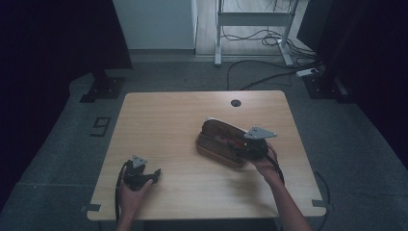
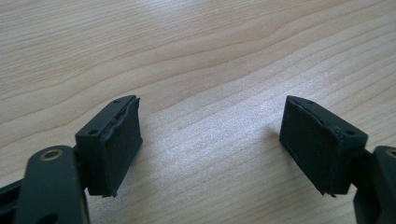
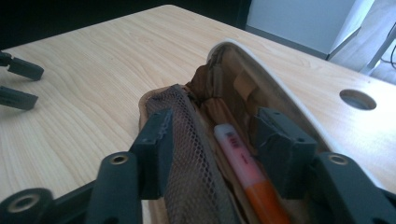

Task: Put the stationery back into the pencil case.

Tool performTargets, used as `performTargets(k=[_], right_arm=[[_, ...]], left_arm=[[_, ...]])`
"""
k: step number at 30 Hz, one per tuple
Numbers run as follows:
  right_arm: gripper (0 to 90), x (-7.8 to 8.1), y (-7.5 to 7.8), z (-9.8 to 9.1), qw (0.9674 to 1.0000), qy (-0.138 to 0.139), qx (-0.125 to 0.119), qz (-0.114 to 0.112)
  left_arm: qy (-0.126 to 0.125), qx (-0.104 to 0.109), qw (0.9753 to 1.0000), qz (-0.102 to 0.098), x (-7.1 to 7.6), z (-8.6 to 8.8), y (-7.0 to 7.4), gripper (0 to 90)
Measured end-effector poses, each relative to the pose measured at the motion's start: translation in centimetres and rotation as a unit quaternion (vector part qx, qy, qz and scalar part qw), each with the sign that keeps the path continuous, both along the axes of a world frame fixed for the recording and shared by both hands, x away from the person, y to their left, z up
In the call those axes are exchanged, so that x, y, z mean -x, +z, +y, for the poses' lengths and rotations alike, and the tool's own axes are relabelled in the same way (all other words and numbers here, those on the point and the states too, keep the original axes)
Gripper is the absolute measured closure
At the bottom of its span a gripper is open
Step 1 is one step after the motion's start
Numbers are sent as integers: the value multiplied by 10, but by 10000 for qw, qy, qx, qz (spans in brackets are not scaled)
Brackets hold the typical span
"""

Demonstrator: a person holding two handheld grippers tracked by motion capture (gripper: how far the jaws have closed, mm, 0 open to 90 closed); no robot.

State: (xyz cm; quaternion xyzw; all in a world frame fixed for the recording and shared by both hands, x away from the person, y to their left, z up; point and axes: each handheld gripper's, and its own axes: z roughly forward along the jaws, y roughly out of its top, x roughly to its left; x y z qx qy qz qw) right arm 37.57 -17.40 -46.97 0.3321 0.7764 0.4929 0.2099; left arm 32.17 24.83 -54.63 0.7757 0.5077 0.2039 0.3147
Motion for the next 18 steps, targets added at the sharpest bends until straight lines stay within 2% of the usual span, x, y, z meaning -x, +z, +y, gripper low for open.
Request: performTargets(k=[5,10,18], right_arm=[[373,8,-6,-6,9994,-222,-249,90],[350,18,-10,-15,9987,-344,-383,62],[344,33,-20,-34,9974,-556,-458,92]], left_arm=[[2,-1,10000,-4,0,0,0,204],[2,-1,10000,-10,0,0,0,205],[-2,-1,10000,-5,0,0,0,205]])
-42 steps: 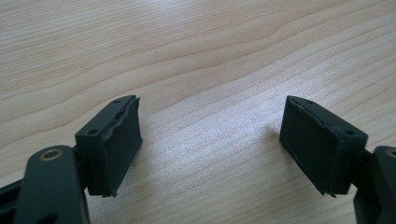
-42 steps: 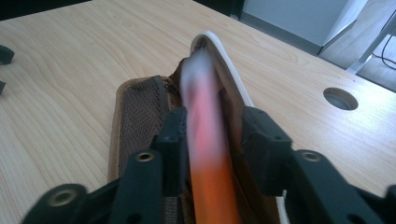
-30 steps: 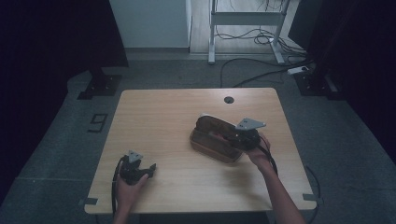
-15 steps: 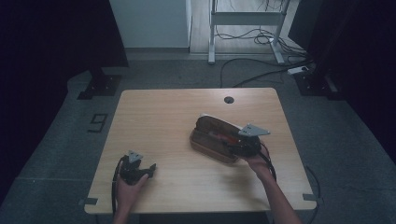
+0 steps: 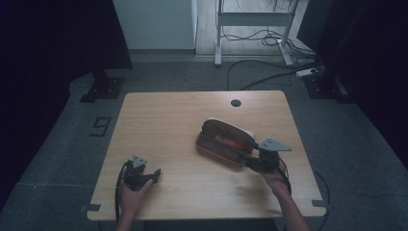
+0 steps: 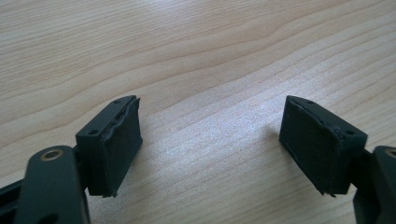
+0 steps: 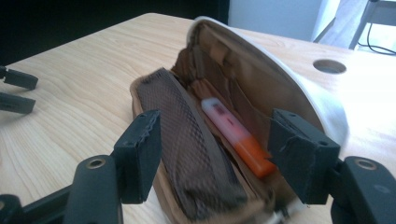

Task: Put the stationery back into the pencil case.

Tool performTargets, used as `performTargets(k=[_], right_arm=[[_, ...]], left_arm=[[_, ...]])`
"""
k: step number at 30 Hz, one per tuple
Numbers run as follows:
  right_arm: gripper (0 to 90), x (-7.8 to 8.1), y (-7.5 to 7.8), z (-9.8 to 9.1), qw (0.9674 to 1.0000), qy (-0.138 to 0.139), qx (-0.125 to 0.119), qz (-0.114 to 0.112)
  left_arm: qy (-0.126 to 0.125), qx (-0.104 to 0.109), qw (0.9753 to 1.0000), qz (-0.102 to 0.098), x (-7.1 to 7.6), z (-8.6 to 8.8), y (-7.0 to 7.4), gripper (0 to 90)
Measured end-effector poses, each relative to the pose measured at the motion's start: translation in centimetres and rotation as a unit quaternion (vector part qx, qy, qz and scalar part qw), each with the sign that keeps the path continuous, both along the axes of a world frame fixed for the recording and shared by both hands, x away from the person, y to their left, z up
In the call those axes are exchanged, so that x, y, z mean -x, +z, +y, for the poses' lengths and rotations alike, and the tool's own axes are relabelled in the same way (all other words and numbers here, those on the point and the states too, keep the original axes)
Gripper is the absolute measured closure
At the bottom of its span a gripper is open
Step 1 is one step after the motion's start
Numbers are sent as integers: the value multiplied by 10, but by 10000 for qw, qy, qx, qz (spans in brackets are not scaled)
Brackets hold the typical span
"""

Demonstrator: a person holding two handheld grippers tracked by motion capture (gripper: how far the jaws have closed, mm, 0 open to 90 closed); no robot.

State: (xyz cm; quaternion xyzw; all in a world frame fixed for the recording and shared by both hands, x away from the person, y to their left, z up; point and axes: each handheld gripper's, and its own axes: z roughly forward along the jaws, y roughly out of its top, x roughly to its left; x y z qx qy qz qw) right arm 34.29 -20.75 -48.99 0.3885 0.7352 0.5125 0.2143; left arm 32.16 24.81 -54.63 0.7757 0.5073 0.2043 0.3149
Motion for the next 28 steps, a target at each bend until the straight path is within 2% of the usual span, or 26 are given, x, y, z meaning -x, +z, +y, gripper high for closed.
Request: performTargets(k=[8,18,22,28], right_arm=[[346,10,-15,-21,9997,-180,16,189],[345,17,-42,-46,9975,-378,239,553],[344,16,-46,-47,9969,-430,269,602],[339,16,-49,-39,9963,-314,401,695]], left_arm=[[3,1,10000,-4,0,0,0,208],[2,0,10000,-1,0,0,0,209],[2,1,10000,0,0,0,0,209],[2,2,10000,2,0,0,0,209]])
